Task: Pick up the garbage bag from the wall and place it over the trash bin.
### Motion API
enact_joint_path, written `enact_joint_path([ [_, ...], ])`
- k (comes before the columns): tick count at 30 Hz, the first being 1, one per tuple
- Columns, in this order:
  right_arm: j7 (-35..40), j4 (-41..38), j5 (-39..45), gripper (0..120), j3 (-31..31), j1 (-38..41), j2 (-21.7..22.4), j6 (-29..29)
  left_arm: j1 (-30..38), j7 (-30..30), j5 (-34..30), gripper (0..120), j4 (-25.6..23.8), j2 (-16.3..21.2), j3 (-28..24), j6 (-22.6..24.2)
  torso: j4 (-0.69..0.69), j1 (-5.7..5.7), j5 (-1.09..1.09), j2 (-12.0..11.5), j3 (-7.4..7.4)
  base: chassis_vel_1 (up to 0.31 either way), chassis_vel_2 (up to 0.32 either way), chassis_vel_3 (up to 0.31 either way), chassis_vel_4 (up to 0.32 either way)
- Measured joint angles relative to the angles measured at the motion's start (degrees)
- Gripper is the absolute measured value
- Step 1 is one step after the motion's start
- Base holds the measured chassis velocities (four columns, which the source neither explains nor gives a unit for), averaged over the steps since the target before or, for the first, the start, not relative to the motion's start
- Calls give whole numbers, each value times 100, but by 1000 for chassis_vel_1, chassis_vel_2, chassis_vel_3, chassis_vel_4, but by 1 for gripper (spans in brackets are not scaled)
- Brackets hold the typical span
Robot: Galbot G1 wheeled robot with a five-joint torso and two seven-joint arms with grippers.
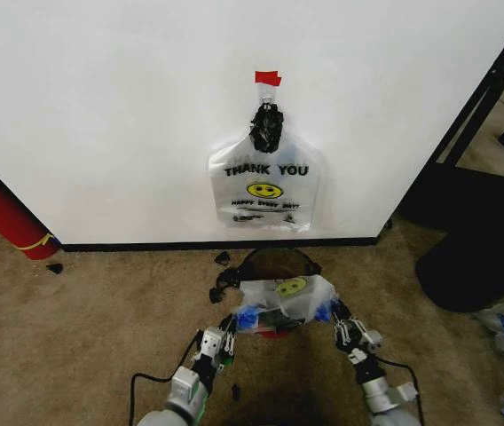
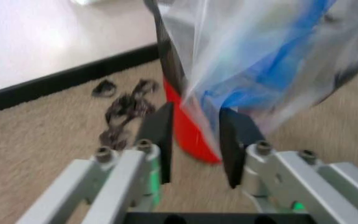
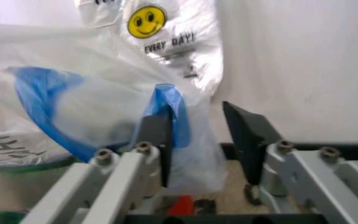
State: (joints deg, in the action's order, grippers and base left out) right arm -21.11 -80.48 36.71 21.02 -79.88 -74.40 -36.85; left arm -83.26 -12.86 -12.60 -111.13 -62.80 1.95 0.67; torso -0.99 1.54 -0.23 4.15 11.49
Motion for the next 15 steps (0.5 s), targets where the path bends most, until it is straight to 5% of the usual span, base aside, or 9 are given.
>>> enact_joint_path([
  [9,-511,-516,-263,58,372,-353,431,-9,-371,147,125,56,-430,521,72,189,-1,0,0,0,0,0,0,0,0],
  [15,-841,-861,-673,89,828,-588,789,-78,-825,234,486,86,-680,1014,285,539,0,0,0,0,0,0,0,0,0],
])
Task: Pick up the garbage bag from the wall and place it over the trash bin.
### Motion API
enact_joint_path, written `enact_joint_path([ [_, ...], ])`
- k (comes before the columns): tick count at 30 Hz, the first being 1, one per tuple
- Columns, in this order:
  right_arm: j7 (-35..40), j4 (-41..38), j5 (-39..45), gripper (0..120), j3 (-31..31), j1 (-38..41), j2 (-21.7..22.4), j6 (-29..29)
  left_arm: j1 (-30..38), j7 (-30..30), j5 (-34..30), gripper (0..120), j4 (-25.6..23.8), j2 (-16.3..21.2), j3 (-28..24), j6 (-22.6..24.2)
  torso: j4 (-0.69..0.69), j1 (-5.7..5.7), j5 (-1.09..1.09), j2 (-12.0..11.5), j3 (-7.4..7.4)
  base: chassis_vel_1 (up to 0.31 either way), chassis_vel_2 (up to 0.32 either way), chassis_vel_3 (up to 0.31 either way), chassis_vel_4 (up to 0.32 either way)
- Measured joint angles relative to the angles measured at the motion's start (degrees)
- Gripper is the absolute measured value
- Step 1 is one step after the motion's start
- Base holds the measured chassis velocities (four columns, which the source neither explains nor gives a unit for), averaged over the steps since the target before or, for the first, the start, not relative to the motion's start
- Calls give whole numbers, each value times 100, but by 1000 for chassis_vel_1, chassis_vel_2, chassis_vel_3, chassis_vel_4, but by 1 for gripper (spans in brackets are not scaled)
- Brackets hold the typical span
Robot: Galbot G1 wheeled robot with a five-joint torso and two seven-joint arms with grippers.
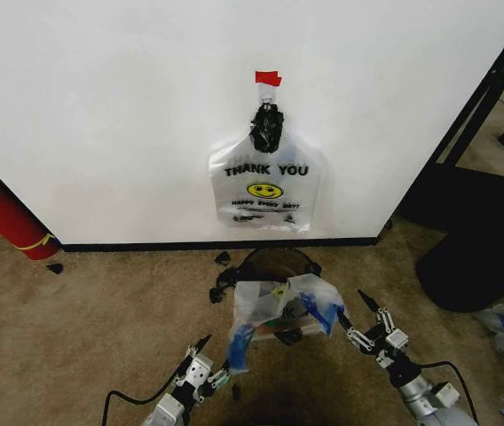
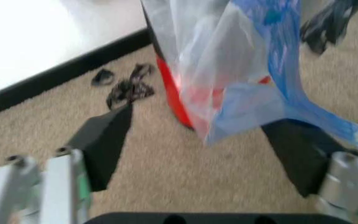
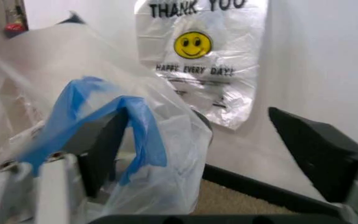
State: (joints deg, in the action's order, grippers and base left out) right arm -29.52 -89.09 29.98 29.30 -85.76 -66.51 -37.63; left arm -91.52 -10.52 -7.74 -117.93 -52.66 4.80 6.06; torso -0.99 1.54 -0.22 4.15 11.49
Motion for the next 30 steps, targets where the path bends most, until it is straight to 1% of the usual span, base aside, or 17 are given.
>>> enact_joint_path([
  [1,0,0,0,89,0,0,0,0,0,0,0,86,0,0,0,0,0,0,0,0,0,0,0,0,0],
  [3,-197,-183,-102,95,133,-99,82,-4,-118,12,84,94,-62,81,42,26,-1,0,0,0,0,0,0,0,0],
  [5,-314,-325,-188,99,215,-154,112,-4,-183,29,123,99,-106,87,48,10,0,0,0,0,0,0,0,0,0],
  [6,-325,-350,-211,100,224,-161,112,-4,-186,29,134,99,-106,69,40,-17,0,0,0,0,0,0,0,0,0],
  [8,-333,-415,-337,100,232,-166,89,-13,-134,30,185,100,-27,-77,-29,-224,0,0,0,0,0,0,0,0,0],
  [13,-333,-464,-449,100,232,-169,55,-53,-133,15,294,100,-1,-206,-53,-412,-1,0,0,0,0,0,0,0,0],
  [15,-357,-565,-484,100,267,-208,55,-84,-277,-6,332,100,-148,-199,-5,-470,1,0,0,0,0,0,0,0,0],
  [16,-424,-665,-503,100,339,-244,68,-105,-400,-29,344,100,-299,-131,64,-496,1,0,1,0,0,0,0,0,0],
  [17,-424,-665,-503,100,339,-244,68,-105,-400,-29,344,100,-299,-131,64,-496,1,0,1,0,0,0,0,0,0],
  [19,-670,-837,-704,100,618,-291,105,-197,-543,-147,443,100,-514,6,161,-442,0,0,1,0,0,0,0,0,0],
  [20,-740,-863,-781,100,705,-294,115,-223,-561,-186,491,100,-544,40,177,-404,0,0,1,0,0,0,0,0,0],
  [23,-1268,-909,-1023,100,1162,-279,161,-283,-554,-334,609,100,-557,135,224,-208,0,0,1,0,0,0,0,0,0],
  [24,-1268,-909,-1023,100,1162,-279,161,-283,-554,-334,609,100,-557,135,224,-208,0,0,1,0,0,0,0,0,0],
  [27,-1907,-909,-1090,100,1659,-233,214,-300,-502,-477,630,100,-522,182,237,11,0,0,0,0,0,0,0,0,0],
  [30,-2318,-921,-908,100,1887,-233,227,-299,-476,-544,635,100,-551,196,249,153,-1,0,0,0,0,0,0,0,0],
])
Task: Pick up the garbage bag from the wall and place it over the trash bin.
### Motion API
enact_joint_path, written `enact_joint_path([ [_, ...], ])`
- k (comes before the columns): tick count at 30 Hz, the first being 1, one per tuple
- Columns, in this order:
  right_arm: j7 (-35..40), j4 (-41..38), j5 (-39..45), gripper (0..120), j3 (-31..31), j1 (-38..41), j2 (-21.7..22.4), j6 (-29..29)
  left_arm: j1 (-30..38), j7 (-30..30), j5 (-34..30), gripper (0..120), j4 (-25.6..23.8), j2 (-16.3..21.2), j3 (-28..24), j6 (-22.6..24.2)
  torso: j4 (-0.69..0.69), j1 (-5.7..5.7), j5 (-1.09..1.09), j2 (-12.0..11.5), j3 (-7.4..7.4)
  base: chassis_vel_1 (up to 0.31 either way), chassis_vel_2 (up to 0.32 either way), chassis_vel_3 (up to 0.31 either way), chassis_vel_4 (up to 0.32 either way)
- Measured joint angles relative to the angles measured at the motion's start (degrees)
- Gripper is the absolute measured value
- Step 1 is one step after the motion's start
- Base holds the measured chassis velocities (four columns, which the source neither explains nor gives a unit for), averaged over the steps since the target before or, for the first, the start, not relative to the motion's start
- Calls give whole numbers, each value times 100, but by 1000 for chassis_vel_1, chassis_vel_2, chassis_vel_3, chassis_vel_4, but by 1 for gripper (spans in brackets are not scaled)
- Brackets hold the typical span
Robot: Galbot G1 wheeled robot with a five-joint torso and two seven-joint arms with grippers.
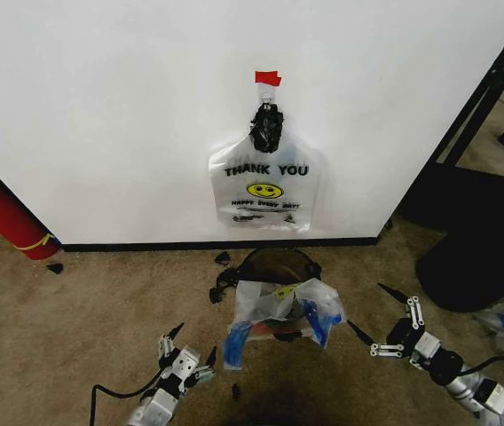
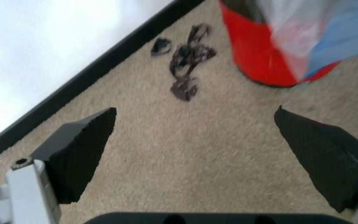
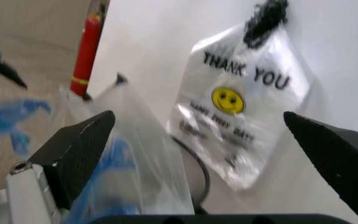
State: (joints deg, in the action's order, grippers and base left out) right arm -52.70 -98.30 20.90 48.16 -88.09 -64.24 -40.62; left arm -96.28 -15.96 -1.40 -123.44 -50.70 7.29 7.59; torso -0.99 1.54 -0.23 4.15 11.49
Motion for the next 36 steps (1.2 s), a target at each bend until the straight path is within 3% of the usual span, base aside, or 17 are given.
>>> enact_joint_path([
  [8,-226,-39,281,100,-52,-16,-78,-24,63,-100,111,100,-24,86,26,426,0,0,1,0,0,0,0,0,0],
  [13,-173,-289,431,100,-250,13,-165,36,354,-105,35,100,175,125,7,1023,1,0,0,0,0,0,0,0,0],
  [18,435,-543,751,100,-595,85,-206,136,946,-114,-16,100,411,109,32,872,1,0,-1,0,0,0,0,0,0],
  [22,2182,-993,980,100,-1026,208,-298,233,1874,398,-960,100,417,362,5,357,1,0,0,0,1,0,0,0,0],
  [23,2182,-993,980,100,-1026,208,-298,233,1874,398,-960,100,417,362,5,357,1,0,0,0,1,0,0,0,0],
  [25,3112,-1280,805,100,-1116,264,-405,336,2575,671,-1959,100,444,500,-239,288,4,0,-1,0,1,0,0,0,0],
  [27,4228,-1556,93,100,-1081,294,-605,447,3686,892,-3305,100,547,529,-604,683,0,0,-1,0,1,0,0,0,0],
  [29,5075,-1622,-695,100,-928,360,-796,502,4479,992,-4111,100,722,458,-893,1117,-4,1,0,0,1,0,0,0,0],
  [31,5390,-1621,-1042,100,-867,403,-857,528,4771,1050,-4363,100,817,421,-989,1365,-7,1,-1,0,2,0,0,0,0],
  [33,5920,-1617,-1587,100,-704,433,-952,627,5501,1136,-4763,100,1163,307,-1337,1894,5,1,1,0,1,0,0,0,0],
  [36,6324,-1660,-1760,100,-567,331,-1015,742,6234,1190,-4836,100,1656,123,-1881,2578,1,1,0,0,1,0,0,0,0],
])
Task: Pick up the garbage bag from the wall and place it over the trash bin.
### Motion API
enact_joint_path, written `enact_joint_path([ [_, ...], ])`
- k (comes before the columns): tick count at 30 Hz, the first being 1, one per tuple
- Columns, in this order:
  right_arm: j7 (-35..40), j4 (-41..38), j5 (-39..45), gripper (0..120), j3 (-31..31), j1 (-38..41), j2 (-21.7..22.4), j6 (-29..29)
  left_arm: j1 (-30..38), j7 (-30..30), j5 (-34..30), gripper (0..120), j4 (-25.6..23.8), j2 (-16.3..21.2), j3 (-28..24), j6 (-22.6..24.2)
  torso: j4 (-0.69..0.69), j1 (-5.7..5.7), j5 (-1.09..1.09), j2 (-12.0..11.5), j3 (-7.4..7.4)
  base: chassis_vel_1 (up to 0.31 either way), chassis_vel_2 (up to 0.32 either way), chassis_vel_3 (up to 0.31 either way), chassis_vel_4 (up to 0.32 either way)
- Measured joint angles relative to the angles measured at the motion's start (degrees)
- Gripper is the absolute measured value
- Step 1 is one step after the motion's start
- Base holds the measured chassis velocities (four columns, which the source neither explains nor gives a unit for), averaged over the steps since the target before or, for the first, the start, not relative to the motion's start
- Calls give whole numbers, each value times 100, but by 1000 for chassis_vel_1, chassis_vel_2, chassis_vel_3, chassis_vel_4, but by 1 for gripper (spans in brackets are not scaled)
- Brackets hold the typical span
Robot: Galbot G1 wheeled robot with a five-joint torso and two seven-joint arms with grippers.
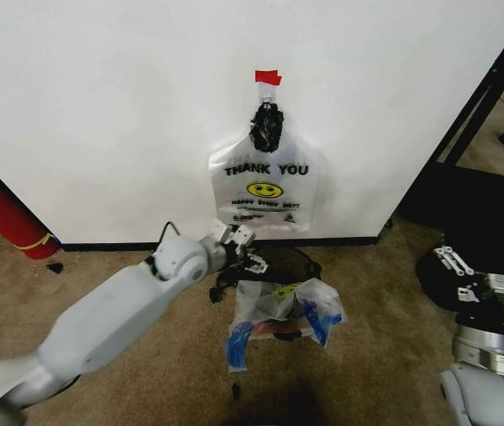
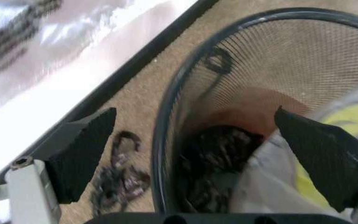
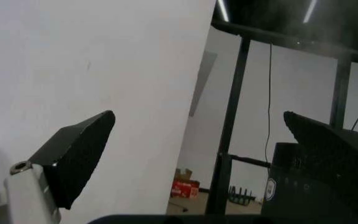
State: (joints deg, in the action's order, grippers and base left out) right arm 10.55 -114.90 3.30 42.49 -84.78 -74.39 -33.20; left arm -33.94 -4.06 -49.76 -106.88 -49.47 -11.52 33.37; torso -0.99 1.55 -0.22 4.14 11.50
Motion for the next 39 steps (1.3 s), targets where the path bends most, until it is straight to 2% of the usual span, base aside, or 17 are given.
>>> enact_joint_path([
  [2,54,-11,-11,100,18,-17,-9,12,130,14,10,100,97,-54,-122,178,-1,0,0,0,0,0,0,0,0],
  [5,291,-42,-212,100,223,-62,-85,30,637,375,252,100,618,-390,-543,804,0,0,1,0,0,0,0,0,0],
  [9,357,-72,-380,100,388,-48,-163,21,1011,769,785,100,1211,-773,-823,944,0,0,1,0,-1,0,0,0,0],
  [11,357,-84,-384,100,386,-52,-176,18,1070,807,875,99,1314,-837,-884,947,1,0,0,0,0,0,0,0,0],
  [16,205,-198,-395,100,242,-119,-302,-59,1458,974,1460,77,1939,-1266,-1236,939,0,0,1,0,-1,0,0,0,0],
  [17,205,-198,-395,100,242,-119,-302,-59,1458,974,1460,77,1939,-1266,-1236,939,0,0,1,0,-1,0,0,0,0],
  [22,67,-237,-431,100,162,-176,-397,-166,1674,1104,1753,55,2461,-1591,-1401,915,0,0,1,0,-1,0,0,0,0],
  [24,34,-234,-447,100,153,-223,-411,-229,1693,1109,1760,48,2545,-1655,-1413,908,0,0,1,0,-1,0,0,0,0],
  [25,34,-234,-447,100,153,-223,-411,-229,1693,1109,1760,48,2545,-1655,-1413,908,0,0,1,0,-1,0,0,0,0],
  [31,14,-197,-449,100,163,-306,-398,-350,1655,1080,1747,23,2558,-1651,-1424,892,0,-1,1,0,-1,0,0,0,0],
  [39,-38,-177,-449,100,117,-286,-396,-377,1365,937,1730,5,2423,-1581,-1290,884,-1,-1,1,1,-2,0,0,0,0],
])
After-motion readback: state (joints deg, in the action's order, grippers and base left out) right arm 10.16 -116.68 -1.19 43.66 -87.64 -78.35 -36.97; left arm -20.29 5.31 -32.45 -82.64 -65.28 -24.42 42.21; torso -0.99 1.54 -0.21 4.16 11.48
